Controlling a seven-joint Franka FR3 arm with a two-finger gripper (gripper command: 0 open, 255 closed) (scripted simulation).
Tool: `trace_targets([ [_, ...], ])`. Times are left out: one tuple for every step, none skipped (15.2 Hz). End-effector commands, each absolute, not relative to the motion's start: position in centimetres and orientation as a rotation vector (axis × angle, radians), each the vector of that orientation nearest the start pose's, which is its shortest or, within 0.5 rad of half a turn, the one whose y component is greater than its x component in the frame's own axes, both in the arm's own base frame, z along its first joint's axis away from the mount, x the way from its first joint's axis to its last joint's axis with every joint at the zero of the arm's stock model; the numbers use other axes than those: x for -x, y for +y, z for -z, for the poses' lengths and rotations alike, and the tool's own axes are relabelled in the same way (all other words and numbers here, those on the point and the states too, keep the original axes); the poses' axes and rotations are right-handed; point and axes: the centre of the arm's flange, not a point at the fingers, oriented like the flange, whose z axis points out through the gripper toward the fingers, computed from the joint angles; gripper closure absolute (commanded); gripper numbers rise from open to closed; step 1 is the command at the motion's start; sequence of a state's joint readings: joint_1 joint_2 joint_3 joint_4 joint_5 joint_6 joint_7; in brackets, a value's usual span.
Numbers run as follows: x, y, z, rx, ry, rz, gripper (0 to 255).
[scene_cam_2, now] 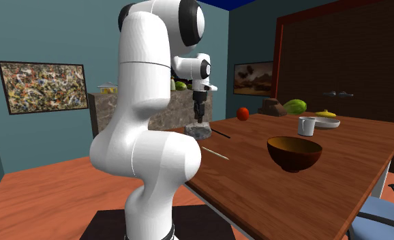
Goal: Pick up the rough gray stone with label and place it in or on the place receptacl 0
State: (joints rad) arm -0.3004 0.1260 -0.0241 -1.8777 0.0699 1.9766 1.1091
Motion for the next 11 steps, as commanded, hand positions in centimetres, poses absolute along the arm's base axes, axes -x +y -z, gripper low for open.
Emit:
trace_targets([
  [-56.3, -18.9, -43.0, 2.287, 2.087, -0.074, 0],
  [-56.3, -18.8, -42.5, 2.287, 2.087, -0.074, 0],
  [-56.3, -18.8, -42.0, 2.287, 2.087, -0.074, 0],
  [-56.3, -18.8, -41.5, 2.287, 2.087, -0.074, 0],
  [-56.3, -18.7, -40.9, 2.287, 2.087, -0.074, 0],
  [-56.3, -18.7, -40.4, 2.287, 2.087, -0.074, 0],
  [-56.3, -18.7, -40.1, 2.287, 2.087, -0.074, 0],
  [-56.3, -18.7, -40.1, 2.287, 2.087, -0.074, 0],
  [-56.3, -18.7, -40.1, 2.287, 2.087, -0.074, 0],
  [-56.3, -18.7, -40.1, 2.287, 2.087, -0.074, 0],
  [-56.3, -18.7, -40.1, 2.287, 2.087, -0.074, 0],
])
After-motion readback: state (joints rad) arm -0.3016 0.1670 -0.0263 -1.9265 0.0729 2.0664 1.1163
